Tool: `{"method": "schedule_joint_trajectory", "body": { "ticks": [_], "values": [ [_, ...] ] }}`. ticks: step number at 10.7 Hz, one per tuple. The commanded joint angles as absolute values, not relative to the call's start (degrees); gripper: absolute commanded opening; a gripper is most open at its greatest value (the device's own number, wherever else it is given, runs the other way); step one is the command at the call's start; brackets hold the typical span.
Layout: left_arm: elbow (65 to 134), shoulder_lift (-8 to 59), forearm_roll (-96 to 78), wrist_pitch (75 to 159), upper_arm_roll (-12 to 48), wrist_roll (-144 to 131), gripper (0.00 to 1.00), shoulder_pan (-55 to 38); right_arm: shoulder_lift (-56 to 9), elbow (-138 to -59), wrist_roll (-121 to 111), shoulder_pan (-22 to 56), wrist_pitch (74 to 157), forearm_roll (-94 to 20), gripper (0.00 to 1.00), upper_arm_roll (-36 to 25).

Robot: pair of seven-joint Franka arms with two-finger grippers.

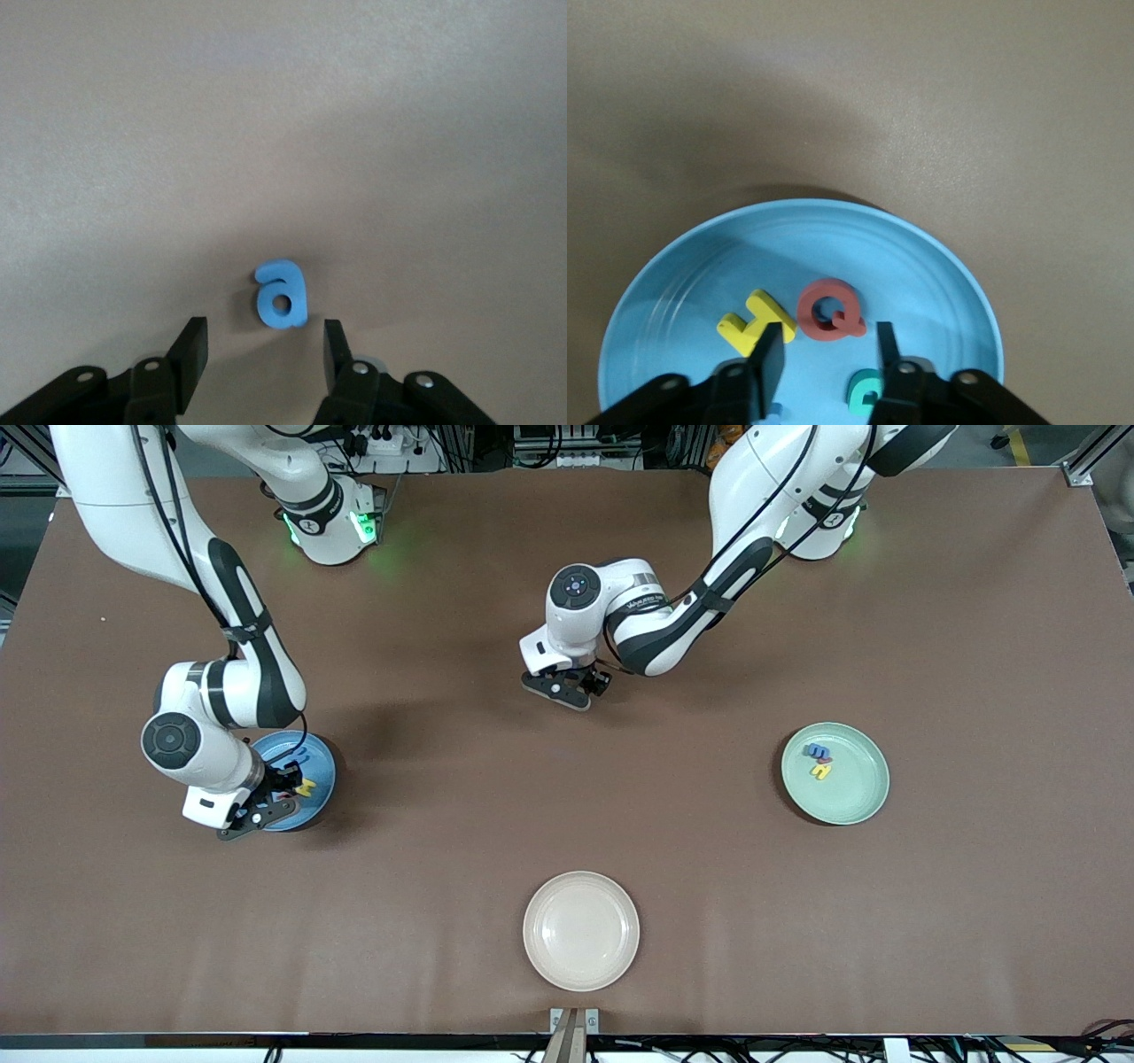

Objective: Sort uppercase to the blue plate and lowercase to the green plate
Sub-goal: 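Grasp the blue a with the left gripper while the right gripper retracts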

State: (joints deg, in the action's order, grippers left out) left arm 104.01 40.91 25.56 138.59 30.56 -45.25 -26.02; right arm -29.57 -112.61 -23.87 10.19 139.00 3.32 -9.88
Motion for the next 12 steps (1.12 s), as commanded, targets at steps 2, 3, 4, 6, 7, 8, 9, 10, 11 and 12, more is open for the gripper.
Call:
{"method": "schedule_joint_trajectory", "body": {
  "ticks": [2, 3, 4, 6, 7, 8, 9, 10, 11, 12],
  "values": [
    [102.75, 41.92, 27.16, 140.80, 27.78, -47.46, 0.58, -28.83, -29.89, -111.00, -25.49, 8.79, 138.78, 2.20, 0.79, -9.05],
    [102.22, 42.10, 27.25, 140.89, 27.77, -47.46, 0.57, -29.00, -28.84, -110.92, -24.62, 8.79, 138.26, 2.11, 0.79, -8.97],
    [101.87, 42.53, 27.16, 140.89, 27.77, -47.55, 0.57, -29.35, -27.00, -110.92, -22.09, 8.79, 136.86, 2.20, 0.80, -8.79],
    [101.51, 42.80, 27.25, 140.89, 27.77, -48.25, 0.57, -29.79, -22.78, -108.21, -20.23, 8.27, 126.88, 2.20, 0.86, -8.09],
    [101.43, 42.80, 27.25, 140.89, 27.77, -48.25, 0.54, -29.88, -20.59, -105.67, -18.91, 7.65, 120.65, 2.28, 0.86, -7.56],
    [101.34, 42.98, 27.33, 140.98, 27.25, -48.16, 0.52, -30.14, -18.48, -102.86, -18.03, 7.21, 115.28, 2.29, 0.86, -6.78],
    [101.16, 43.24, 27.33, 141.32, 27.07, -48.16, 0.50, -30.32, -16.46, -100.66, -16.80, 5.90, 110.53, 2.29, 0.86, -5.29],
    [101.16, 43.33, 27.33, 141.50, 26.90, -48.16, 0.50, -30.58, -14.09, -99.24, -14.52, 5.54, 107.43, 2.37, 0.85, -4.75],
    [101.16, 43.33, 27.33, 141.59, 26.89, -48.08, 0.49, -30.59, -11.71, -98.53, -13.46, 4.84, 105.05, 2.37, 0.86, -4.05],
    [100.90, 43.42, 27.42, 142.20, 26.81, -47.99, 0.46, -30.59, -9.51, -97.92, -12.66, 3.62, 103.03, 2.37, 0.92, -3.43]
  ]
}}
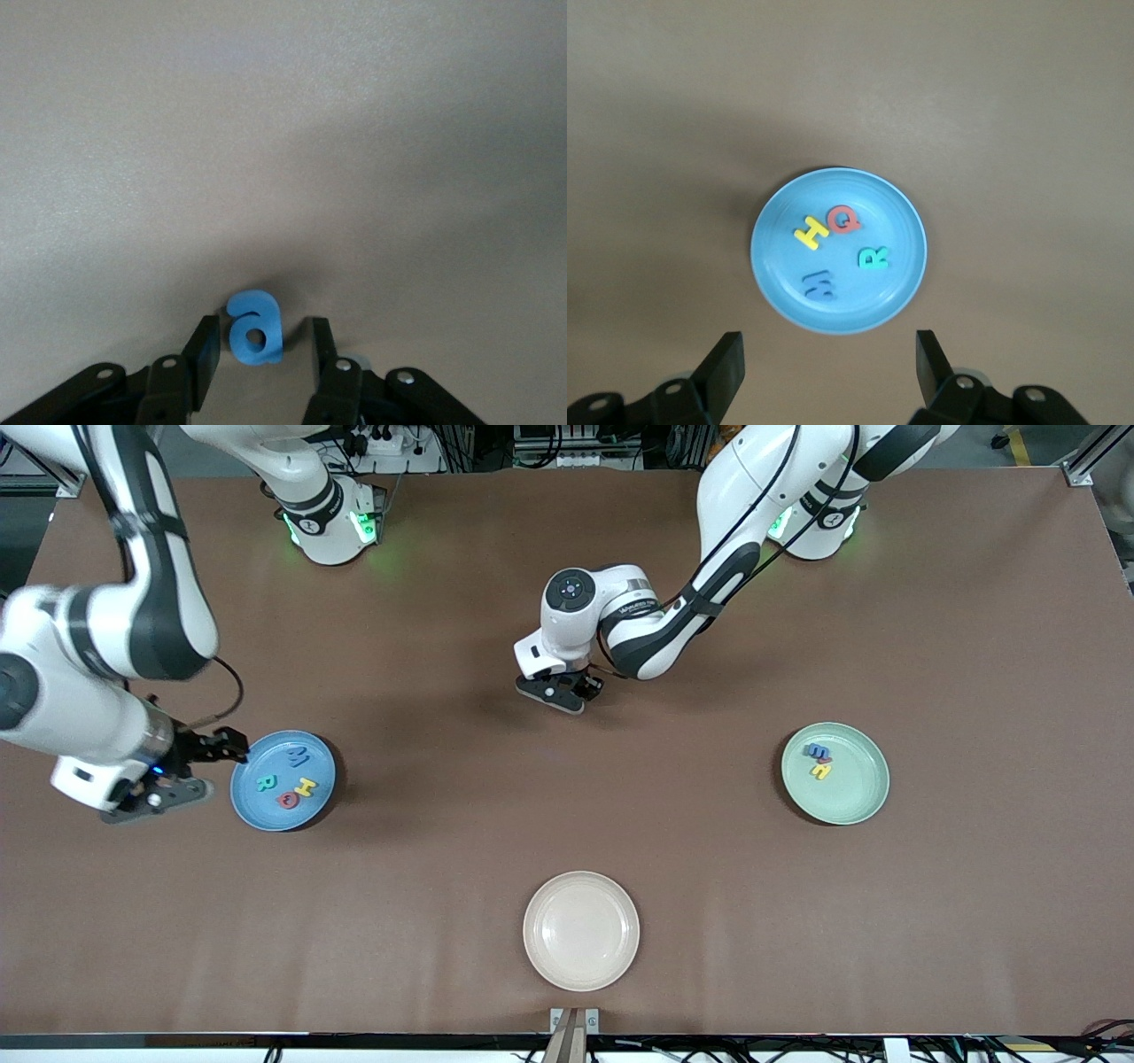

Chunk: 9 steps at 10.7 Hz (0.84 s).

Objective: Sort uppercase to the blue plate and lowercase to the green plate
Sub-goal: 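Grasp the blue a with the left gripper while the right gripper retracts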

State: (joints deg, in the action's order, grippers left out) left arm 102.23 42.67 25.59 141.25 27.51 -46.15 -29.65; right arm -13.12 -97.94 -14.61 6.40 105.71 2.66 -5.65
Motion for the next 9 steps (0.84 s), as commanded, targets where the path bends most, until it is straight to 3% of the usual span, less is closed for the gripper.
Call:
{"method": "schedule_joint_trajectory", "body": {
  "ticks": [1, 2, 3, 6, 9],
  "values": [
    [100.81, 43.59, 27.33, 142.47, 26.46, -47.99, 0.43, -30.67, -7.67, -96.69, -11.70, 2.99, 101.70, 2.29, 1.00, -3.34],
    [100.90, 43.68, 27.42, 142.47, 26.46, -47.99, 0.41, -30.67, -6.17, -95.20, -11.08, 2.64, 100.38, 2.29, 1.00, -2.73],
    [100.90, 43.59, 27.51, 142.47, 26.46, -47.90, 0.33, -30.93, -5.46, -93.27, -11.07, 1.85, 99.59, 2.29, 1.00, -1.25],
    [101.07, 43.42, 32.07, 142.47, 25.67, -48.08, 0.00, -30.85, -1.07, -93.34, -11.78, -1.66, 97.74, 2.29, 1.00, 3.32],
    [103.17, 38.52, 32.25, 141.16, 26.27, -47.55, 0.00, -26.66, 1.57, -94.74, -10.38, -3.42, 97.46, 1.50, 1.00, 4.83]
  ]
}}
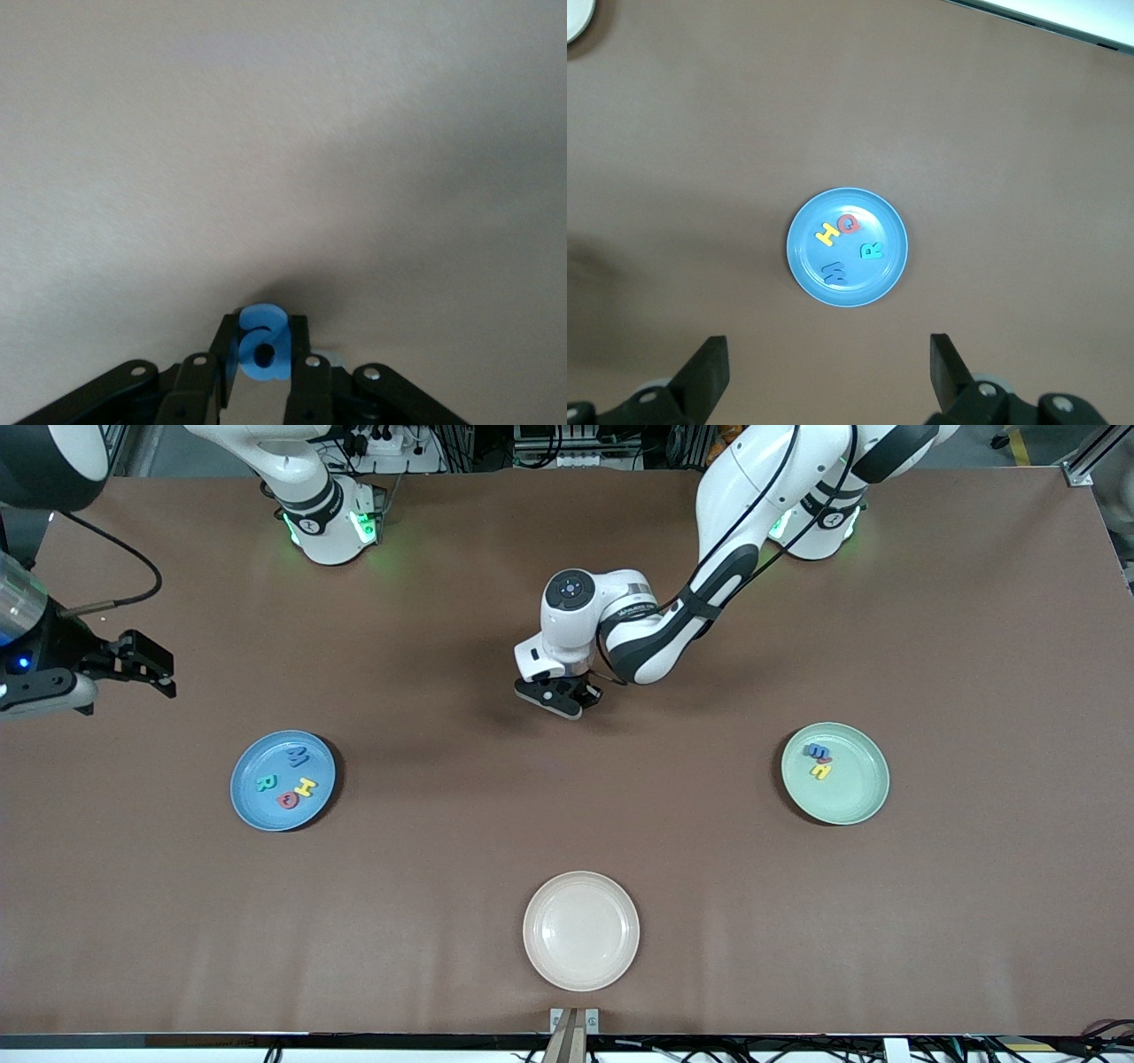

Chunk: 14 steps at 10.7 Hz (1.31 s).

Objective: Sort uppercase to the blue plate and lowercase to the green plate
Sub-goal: 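Place the blue a on the green plate with the left gripper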

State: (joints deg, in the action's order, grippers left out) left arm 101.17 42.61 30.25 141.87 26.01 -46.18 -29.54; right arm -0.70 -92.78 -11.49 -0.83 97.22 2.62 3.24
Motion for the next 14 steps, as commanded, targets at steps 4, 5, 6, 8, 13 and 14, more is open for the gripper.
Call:
{"method": "schedule_joint_trajectory", "body": {
  "ticks": [4, 5, 6, 8, 13, 14],
  "values": [
    [105.64, 31.39, 32.26, 133.63, 37.49, -44.04, 0.00, -6.56, 2.11, -95.89, -10.37, -5.01, 97.47, -0.79, 1.00, 4.39],
    [105.82, 31.03, 32.26, 131.24, 42.75, -39.51, 0.00, 2.46, 2.20, -95.80, -10.28, -5.10, 97.82, -0.27, 1.00, 4.31],
    [105.91, 30.42, 32.26, 128.44, 45.24, -33.63, 0.00, 8.46, 2.46, -95.54, -9.24, -5.18, 98.08, 0.08, 1.00, 3.96],
    [106.00, 29.10, 32.17, 123.69, 45.35, -26.58, 0.00, 14.99, 2.55, -95.10, -6.17, -4.66, 97.65, 1.92, 1.00, 2.56],
    [107.58, 28.30, 31.20, 119.00, 35.27, -13.29, 0.00, 19.60, 3.08, -95.19, 0.09, -0.26, 96.68, 2.20, 1.00, -3.08],
    [108.19, 28.39, 31.11, 119.09, 33.94, -12.58, 0.00, 19.69, 3.34, -95.10, 0.17, -0.18, 96.68, 2.20, 1.00, -2.90]
  ]
}}
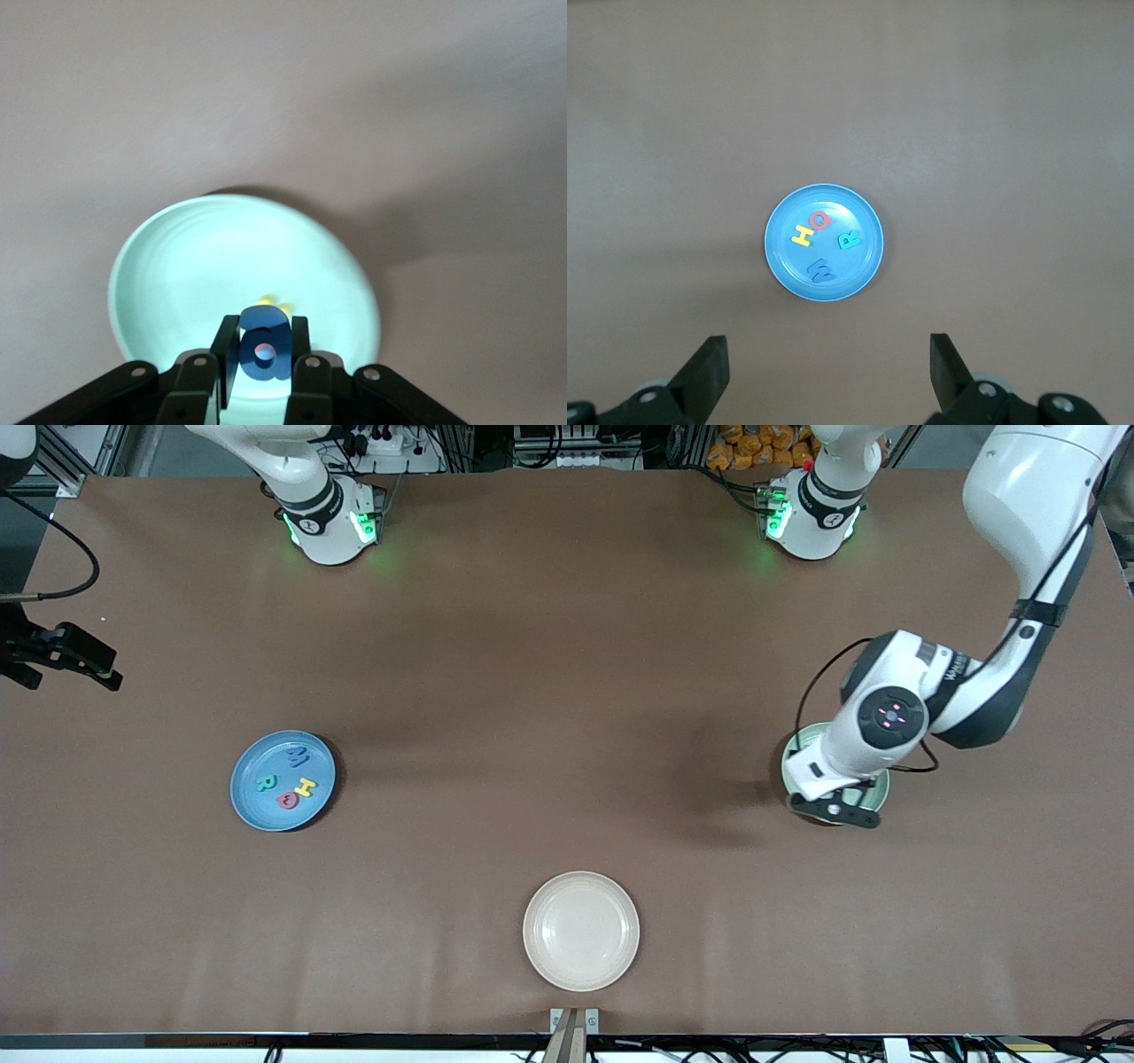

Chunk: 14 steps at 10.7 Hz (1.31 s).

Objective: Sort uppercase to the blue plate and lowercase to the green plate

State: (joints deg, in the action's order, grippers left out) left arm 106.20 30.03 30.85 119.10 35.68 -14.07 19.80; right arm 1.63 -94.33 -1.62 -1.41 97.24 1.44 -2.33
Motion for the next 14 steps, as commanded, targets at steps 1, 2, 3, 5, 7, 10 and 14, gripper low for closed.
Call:
{"method": "schedule_joint_trajectory", "body": {
  "ticks": [1, 2, 3, 5, 7, 10, 14],
  "values": [
    [108.28, 28.82, 31.11, 119.09, 32.88, -12.57, 0.04, 19.69, 3.86, -95.18, 0.26, -0.09, 96.77, 2.20, 1.00, -2.81],
    [107.76, 29.09, 31.11, 119.09, 32.70, -12.13, 0.84, 19.69, 3.95, -95.19, 0.26, -0.09, 96.77, 1.85, 1.00, -2.90],
    [107.32, 28.83, 30.94, 119.09, 32.61, -12.04, 1.00, 19.69, 4.04, -95.19, 0.26, -0.09, 96.85, 1.58, 1.00, -2.90],
    [104.87, 27.34, 26.66, 117.96, 32.61, -12.04, 1.00, 19.51, 4.04, -95.27, 0.26, -0.44, 96.77, 1.58, 1.00, -3.16],
    [101.53, 22.62, 22.70, 113.75, 33.04, -11.86, 1.00, 18.99, 4.04, -95.54, 0.35, -0.44, 96.77, 1.58, 1.00, -3.08],
    [95.99, 13.74, 13.55, 104.71, 30.78, -11.87, 1.00, 15.14, 4.04, -95.27, 0.44, -0.53, 97.30, 1.50, 1.00, -3.25],
    [95.45, 2.66, 0.48, 100.56, 14.98, -11.78, 1.00, 3.98, 4.92, -95.54, 0.44, -0.53, 96.85, 1.49, 1.00, -3.25]
  ]
}}
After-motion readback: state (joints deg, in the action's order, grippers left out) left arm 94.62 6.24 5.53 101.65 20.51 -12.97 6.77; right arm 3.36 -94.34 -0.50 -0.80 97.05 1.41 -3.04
